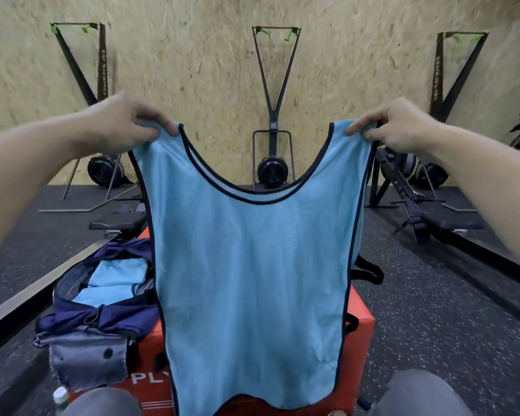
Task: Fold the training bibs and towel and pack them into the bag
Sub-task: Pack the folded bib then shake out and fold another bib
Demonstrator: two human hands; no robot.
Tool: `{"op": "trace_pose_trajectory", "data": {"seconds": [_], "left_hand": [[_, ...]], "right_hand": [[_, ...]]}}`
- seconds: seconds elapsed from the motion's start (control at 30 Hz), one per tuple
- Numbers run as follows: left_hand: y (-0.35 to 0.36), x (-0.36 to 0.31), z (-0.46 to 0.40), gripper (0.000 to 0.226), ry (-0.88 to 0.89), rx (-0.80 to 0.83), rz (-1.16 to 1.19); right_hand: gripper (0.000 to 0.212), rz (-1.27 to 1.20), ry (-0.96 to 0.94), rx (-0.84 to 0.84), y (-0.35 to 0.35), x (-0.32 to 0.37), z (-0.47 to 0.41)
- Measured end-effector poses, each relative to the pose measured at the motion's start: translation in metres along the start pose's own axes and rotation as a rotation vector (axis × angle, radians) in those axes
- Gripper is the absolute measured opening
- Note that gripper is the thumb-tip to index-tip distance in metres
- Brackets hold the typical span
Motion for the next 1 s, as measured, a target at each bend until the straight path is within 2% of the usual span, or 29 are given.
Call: {"op": "trace_pose_trajectory", "data": {"seconds": [0.17,0.27,0.57,0.77,1.0], "left_hand": [[0.057,0.036,-0.034,0.038,-0.001,0.071,-0.032],[0.099,0.068,-0.052,0.04,-0.002,0.136,-0.057],[0.254,0.185,-0.097,0.047,-0.061,0.334,-0.138],[0.363,0.279,-0.12,0.055,-0.162,0.378,-0.098],[0.403,0.351,-0.235,0.053,-0.106,0.315,-0.291]], "right_hand": [[0.029,0.023,0.057,0.006,0.055,-0.039,-0.033],[0.036,0.067,0.073,0.022,0.095,-0.066,-0.051],[0.044,0.186,0.123,0.09,0.246,-0.173,-0.117],[0.052,0.274,0.172,0.203,0.36,-0.249,-0.163],[0.052,0.307,0.101,0.106,0.424,-0.271,-0.289]]}}
Point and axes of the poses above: each hand's wrist, its own z-axis away from the middle knuckle, its own y-axis out of the palm, x = y × z, the point moved 1 cm from there along -z, towards the middle knuckle, and after that the axes turned 5 degrees about y, right-handed, at the moved point
